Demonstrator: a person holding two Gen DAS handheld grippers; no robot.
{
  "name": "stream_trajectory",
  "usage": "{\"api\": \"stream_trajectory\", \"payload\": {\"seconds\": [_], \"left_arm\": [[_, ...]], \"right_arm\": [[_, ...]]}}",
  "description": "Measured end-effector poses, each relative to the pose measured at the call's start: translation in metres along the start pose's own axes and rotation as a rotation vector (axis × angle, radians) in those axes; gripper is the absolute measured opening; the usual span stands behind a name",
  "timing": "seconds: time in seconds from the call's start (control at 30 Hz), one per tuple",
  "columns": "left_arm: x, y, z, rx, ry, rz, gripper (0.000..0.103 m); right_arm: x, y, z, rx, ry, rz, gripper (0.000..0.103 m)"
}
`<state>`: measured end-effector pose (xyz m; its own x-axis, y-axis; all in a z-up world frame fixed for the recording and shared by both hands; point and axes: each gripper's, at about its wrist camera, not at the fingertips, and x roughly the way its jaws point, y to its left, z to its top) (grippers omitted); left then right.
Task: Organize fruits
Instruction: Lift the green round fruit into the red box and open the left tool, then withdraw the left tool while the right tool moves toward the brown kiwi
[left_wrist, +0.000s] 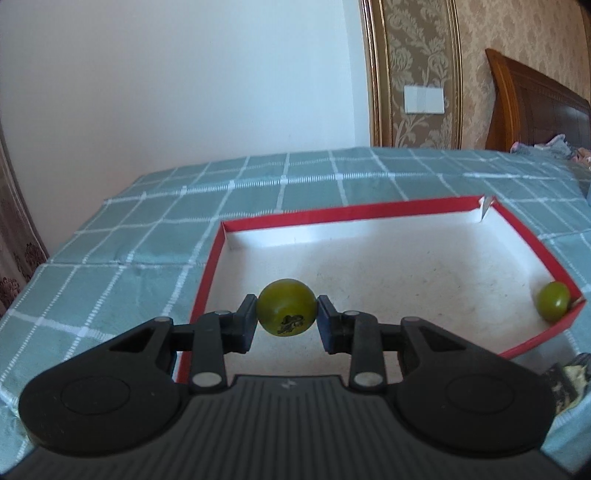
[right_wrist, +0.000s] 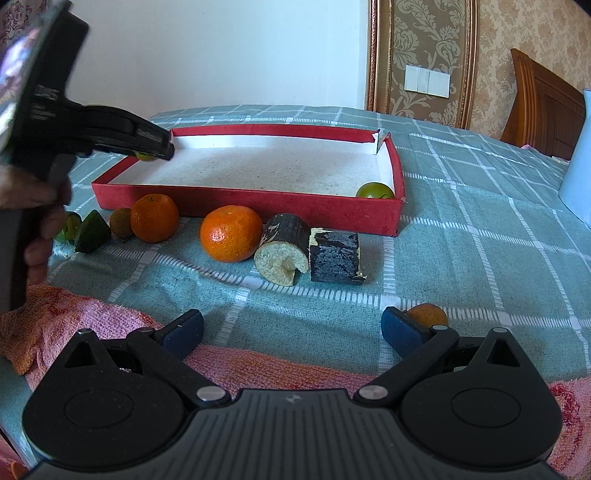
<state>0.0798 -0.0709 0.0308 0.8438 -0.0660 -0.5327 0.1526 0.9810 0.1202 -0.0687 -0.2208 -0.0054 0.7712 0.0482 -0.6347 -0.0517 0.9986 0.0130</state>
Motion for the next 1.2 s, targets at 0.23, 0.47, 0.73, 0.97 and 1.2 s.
{"api": "stream_trajectory", "payload": {"seconds": [0.23, 0.47, 0.73, 0.97, 1.2], "left_arm": [[0.01, -0.003, -0.006, 0.003, 0.012, 0.02, 0.054], [-0.008, 0.0, -0.006, -0.006, -0.035, 0.049, 0.092], [-0.06, 0.041, -0.035, -0.115, -0.093, 0.085, 0.103], [-0.1, 0.085, -0.081, -0.187, -0.075, 0.116, 0.103], [-0.1, 0.084, -0.103, -0.098, -0.026, 0.106, 0.103]], "right_arm": [[0.0, 0.0, 0.0, 0.001, -0.001, 0.001, 0.103], [0.0, 0.0, 0.0, 0.001, 0.0, 0.001, 0.103], [-0.001, 0.001, 0.0, 0.005, -0.002, 0.005, 0.103], [0.0, -0.001, 0.0, -0.003, 0.001, -0.001, 0.103], [-0.001, -0.001, 0.0, -0.003, 0.001, -0.001, 0.103]]}}
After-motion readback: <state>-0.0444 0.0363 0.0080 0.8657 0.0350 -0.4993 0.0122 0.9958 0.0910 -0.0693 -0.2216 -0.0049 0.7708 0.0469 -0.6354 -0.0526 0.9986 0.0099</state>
